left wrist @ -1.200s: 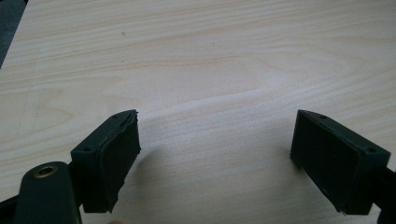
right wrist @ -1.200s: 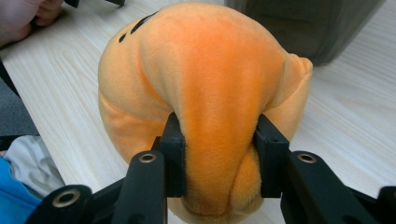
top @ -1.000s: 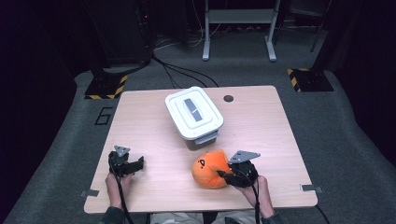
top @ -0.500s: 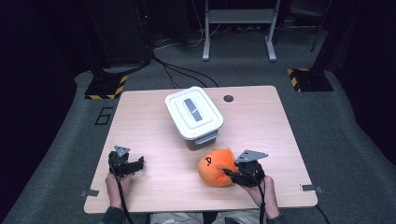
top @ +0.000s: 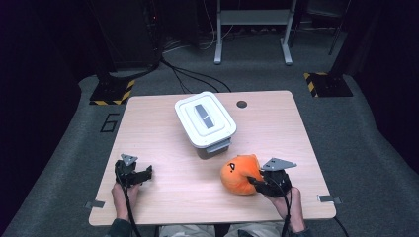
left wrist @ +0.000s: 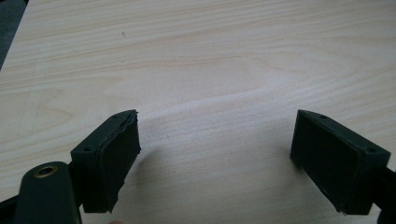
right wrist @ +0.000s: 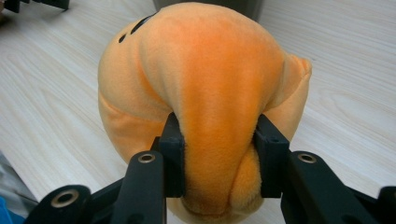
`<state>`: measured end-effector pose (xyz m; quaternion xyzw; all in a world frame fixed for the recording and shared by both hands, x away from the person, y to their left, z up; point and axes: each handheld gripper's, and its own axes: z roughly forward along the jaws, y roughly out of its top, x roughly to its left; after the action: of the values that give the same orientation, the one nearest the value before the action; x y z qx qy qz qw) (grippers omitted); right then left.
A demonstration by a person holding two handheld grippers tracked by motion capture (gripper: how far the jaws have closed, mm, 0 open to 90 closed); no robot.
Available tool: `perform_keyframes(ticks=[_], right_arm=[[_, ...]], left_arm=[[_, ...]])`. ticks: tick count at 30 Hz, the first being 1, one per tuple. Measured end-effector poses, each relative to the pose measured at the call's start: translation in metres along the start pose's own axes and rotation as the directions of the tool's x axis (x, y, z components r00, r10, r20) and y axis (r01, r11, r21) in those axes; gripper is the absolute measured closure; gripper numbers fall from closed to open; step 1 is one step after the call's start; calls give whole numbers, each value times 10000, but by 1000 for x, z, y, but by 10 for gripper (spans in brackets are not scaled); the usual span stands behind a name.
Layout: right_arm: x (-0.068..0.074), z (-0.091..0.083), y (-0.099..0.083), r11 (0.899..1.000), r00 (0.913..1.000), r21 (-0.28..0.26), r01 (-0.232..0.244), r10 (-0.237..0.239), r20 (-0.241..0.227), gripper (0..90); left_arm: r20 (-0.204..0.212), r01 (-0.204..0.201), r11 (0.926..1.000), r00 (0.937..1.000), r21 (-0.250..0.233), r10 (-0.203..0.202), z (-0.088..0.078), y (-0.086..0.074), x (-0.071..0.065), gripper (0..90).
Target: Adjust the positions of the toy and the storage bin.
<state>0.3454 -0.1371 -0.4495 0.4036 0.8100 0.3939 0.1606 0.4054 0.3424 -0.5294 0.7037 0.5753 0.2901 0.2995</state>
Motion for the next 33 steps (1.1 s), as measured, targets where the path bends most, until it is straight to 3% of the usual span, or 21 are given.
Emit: perform_keyframes(ticks=[18,33], right_arm=[[-21,-21,-6,9990,9926,-337,-304,342,1169,623],[-37,-28,-6,9980,9719,-470,-434,531,2295,623]], left_arm=[[12,-2,10000,10000,-16,2,0,0,0,152],[9,-3,10000,10000,-17,3,0,0,0,152]])
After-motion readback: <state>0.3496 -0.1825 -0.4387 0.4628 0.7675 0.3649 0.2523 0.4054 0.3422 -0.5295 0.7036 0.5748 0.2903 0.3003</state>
